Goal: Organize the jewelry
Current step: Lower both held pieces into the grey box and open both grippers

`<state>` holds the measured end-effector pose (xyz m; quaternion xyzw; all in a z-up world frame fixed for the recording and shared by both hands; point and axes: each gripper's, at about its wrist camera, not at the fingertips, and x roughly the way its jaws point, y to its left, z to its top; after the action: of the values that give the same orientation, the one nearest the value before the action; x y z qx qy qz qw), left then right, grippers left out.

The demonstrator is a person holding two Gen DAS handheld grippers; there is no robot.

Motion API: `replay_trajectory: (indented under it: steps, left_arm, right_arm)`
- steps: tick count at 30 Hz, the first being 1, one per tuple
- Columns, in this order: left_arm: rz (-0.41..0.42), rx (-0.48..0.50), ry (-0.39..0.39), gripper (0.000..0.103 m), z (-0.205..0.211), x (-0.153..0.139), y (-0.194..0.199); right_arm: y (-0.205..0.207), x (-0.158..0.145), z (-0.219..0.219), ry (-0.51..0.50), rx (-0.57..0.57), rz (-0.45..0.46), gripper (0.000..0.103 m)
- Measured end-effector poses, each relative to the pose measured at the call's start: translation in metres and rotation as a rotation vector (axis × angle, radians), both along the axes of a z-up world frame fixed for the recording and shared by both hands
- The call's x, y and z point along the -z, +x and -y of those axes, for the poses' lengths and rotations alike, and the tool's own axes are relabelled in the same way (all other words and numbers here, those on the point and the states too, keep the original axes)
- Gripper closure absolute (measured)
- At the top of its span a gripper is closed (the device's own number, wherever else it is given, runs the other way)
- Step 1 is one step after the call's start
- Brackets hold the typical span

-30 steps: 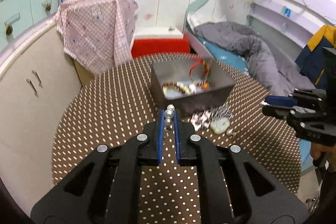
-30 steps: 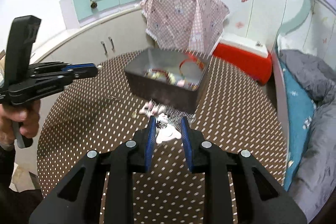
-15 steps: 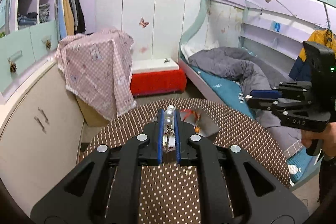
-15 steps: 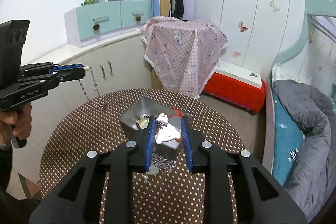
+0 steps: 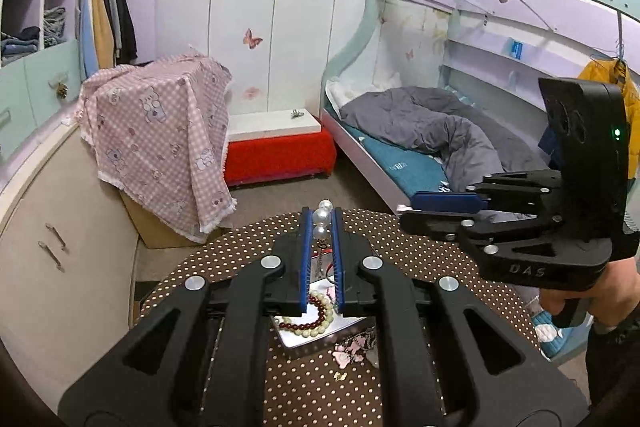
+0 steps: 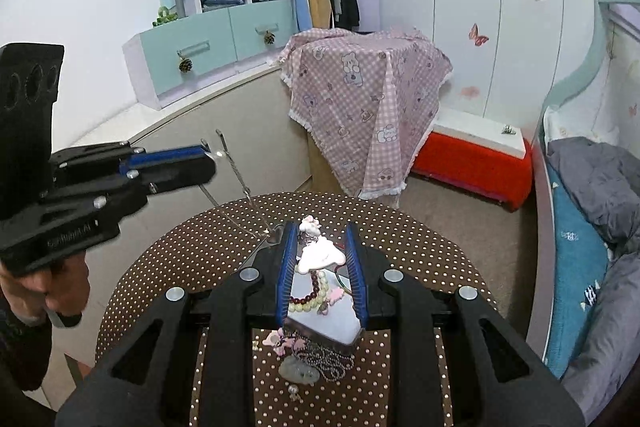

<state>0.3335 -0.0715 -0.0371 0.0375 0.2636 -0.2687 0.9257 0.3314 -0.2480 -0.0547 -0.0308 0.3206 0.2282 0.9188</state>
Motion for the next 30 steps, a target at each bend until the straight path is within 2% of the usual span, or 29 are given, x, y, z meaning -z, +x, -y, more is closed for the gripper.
replay_trajectory:
  steps: [4, 5, 6, 7, 8, 11, 15, 30]
  left_arm:
    - [-0.050, -0.014, 0.004, 0.092, 0.004, 0.007, 0.018]
    - [-0.065, -0.031, 0.006, 0.077, 0.003, 0.009, 0.023]
    - [-0.071, -0.048, 0.009, 0.056, 0.000, 0.009, 0.027]
    - [-0.050, -0.094, 0.006, 0.011, -0.005, 0.009, 0.028]
    - [-0.005, -0.132, -0.013, 0.006, -0.012, 0.006, 0.024]
    - [0.012, -0.160, -0.019, 0.006, -0.022, 0.002, 0.019]
    - [0.045, -0.217, 0.012, 0.006, -0.029, -0.002, 0.013]
    - [0.142, -0.273, -0.025, 0.006, -0.045, -0.028, -0.037]
  right_arm:
    - [0.015, 0.007, -0.001, 0.010, 0.016, -0.032, 0.080]
    - [0.017, 0.008, 0.001, 0.015, 0.029, -0.037, 0.076]
    - [0.020, 0.010, 0.004, 0.031, 0.044, -0.047, 0.059]
    - [0.021, 0.010, 0.008, 0.048, 0.065, -0.049, 0.030]
    - [0.021, 0.009, 0.011, 0.057, 0.086, -0.041, 0.015]
    - [0.017, 0.005, 0.021, 0.094, 0.123, -0.024, 0.008]
    - [0.012, -0.003, 0.029, 0.103, 0.169, 0.007, 0.008]
    - [-0.020, -0.032, 0.034, 0.106, 0.199, 0.095, 0.008]
